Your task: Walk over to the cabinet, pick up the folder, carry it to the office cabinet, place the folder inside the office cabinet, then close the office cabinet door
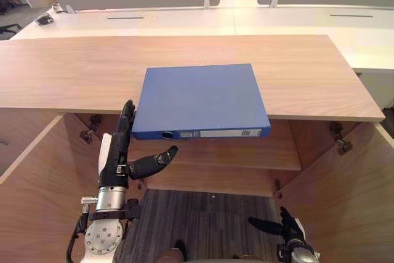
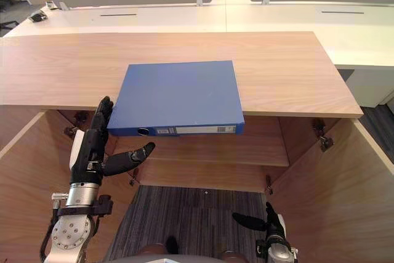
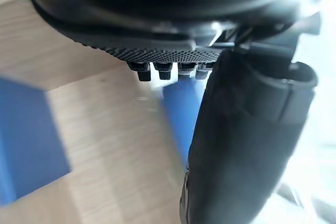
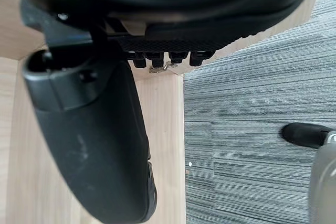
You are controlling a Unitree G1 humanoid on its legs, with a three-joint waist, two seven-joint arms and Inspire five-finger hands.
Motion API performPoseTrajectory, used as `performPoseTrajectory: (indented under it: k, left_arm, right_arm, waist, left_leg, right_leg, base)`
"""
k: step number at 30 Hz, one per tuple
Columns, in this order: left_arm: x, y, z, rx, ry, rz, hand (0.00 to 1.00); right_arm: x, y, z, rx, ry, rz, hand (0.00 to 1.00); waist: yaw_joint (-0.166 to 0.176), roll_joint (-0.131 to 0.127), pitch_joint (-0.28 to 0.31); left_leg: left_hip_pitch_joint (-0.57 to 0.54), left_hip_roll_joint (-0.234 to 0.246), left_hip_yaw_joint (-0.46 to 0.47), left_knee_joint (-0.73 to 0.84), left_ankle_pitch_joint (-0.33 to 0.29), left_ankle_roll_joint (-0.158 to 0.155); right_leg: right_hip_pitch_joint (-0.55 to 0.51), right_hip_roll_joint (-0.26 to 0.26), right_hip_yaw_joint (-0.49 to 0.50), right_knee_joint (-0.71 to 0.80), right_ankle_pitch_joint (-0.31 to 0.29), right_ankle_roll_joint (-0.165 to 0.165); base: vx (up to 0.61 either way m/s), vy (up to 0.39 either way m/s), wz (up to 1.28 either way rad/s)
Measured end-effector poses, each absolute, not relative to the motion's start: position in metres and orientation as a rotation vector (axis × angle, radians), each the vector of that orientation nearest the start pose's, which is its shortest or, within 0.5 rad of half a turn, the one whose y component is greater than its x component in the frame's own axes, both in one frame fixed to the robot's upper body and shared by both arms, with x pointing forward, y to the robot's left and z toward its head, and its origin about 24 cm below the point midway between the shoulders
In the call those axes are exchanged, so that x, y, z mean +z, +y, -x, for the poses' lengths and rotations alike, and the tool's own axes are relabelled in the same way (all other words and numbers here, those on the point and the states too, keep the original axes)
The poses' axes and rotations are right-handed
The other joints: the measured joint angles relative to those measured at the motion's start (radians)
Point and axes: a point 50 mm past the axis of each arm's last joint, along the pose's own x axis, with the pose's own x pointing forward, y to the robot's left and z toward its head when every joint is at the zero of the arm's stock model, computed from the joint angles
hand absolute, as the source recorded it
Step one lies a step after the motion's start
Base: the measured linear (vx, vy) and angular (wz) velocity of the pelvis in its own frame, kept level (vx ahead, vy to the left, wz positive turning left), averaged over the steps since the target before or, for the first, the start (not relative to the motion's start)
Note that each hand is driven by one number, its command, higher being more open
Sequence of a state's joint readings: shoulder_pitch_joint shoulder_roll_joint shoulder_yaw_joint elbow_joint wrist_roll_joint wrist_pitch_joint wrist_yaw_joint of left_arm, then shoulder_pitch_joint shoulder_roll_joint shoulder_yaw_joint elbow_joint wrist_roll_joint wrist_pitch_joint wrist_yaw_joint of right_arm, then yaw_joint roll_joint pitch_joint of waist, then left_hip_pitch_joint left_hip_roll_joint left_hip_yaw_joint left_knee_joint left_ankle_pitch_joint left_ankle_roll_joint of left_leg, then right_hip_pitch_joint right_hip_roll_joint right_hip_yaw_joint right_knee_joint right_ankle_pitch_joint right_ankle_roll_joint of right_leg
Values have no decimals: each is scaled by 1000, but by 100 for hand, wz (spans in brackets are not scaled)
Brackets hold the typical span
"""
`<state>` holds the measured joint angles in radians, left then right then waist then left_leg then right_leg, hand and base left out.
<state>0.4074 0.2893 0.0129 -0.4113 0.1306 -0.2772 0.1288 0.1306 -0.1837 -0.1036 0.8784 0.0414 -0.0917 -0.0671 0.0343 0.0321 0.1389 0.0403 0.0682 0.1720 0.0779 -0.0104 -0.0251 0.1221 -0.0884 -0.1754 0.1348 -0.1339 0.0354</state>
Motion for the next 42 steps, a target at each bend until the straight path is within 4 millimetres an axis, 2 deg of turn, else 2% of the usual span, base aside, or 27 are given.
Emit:
performPoseTrajectory:
  k: [2, 12, 17, 18, 23, 29, 32, 38, 42]
  left_arm:
    - [97, 198, -169, 47, -350, -492, 100]
    - [105, 195, -176, -44, -447, -943, 100]
    - [106, 179, -190, -93, -511, -1085, 100]
    - [105, 178, -192, -99, -513, -1096, 0]
    - [99, 177, -213, -83, -504, -1164, 0]
    - [116, 175, -224, -18, -602, -1182, 0]
    - [129, 175, -223, 39, -649, -1150, 0]
    - [123, 165, -207, -7, -622, -1055, 0]
    - [127, 156, -187, -23, -609, -899, 0]
  right_arm:
    - [-136, -241, -115, -268, 901, 141, 100]
    - [-138, -237, -110, -228, 911, 162, 100]
    - [-140, -237, -101, -225, 934, 163, 100]
    - [-140, -236, -101, -224, 934, 162, 100]
    - [-141, -235, -99, -212, 938, 151, 100]
    - [-140, -234, -102, -211, 926, 142, 100]
    - [-137, -232, -107, -210, 903, 136, 100]
    - [-127, -226, -116, -233, 819, 74, 100]
    - [-93, -219, -135, -265, 601, -16, 100]
  waist:
    - [0, 1, -11]
    - [-1, -7, -39]
    - [-9, -16, -44]
    - [-13, -17, -44]
    - [-31, -24, -50]
    - [-44, -27, -52]
    - [-46, -29, -54]
    - [-51, -30, -54]
    - [-53, -31, -54]
  left_leg:
    - [5, 0, 0, -6, 1, -1]
    - [39, -1, 5, -82, 49, -5]
    - [55, 0, 32, -109, 52, -5]
    - [56, 0, 34, -111, 53, -5]
    - [81, -4, 59, -160, 70, -2]
    - [84, -11, 64, -166, 72, -2]
    - [84, -9, 79, -166, 72, -2]
    - [77, -7, 94, -166, 72, -3]
    - [74, -7, 100, -166, 71, -1]
  right_leg:
    - [5, 0, 4, -1, 0, 1]
    - [4, 9, 12, -14, 8, 5]
    - [-6, 13, 42, -17, 11, 4]
    - [-7, 13, 44, -17, 11, 4]
    - [-19, 15, 66, -19, 14, 1]
    - [-19, 10, 74, -36, 21, 6]
    - [-22, 12, 90, -47, 30, 9]
    - [-33, 16, 109, -57, 43, 11]
    - [-34, 17, 113, -67, 52, 12]
  base:
    - [-89, -4, -2]
    - [-30, -13, -1]
    - [28, -7, -15]
    - [22, 1, -15]
    - [28, 0, -15]
    - [-1, 2, -3]
    - [-19, 2, -15]
    - [-15, -3, -9]
    - [-7, -9, -3]
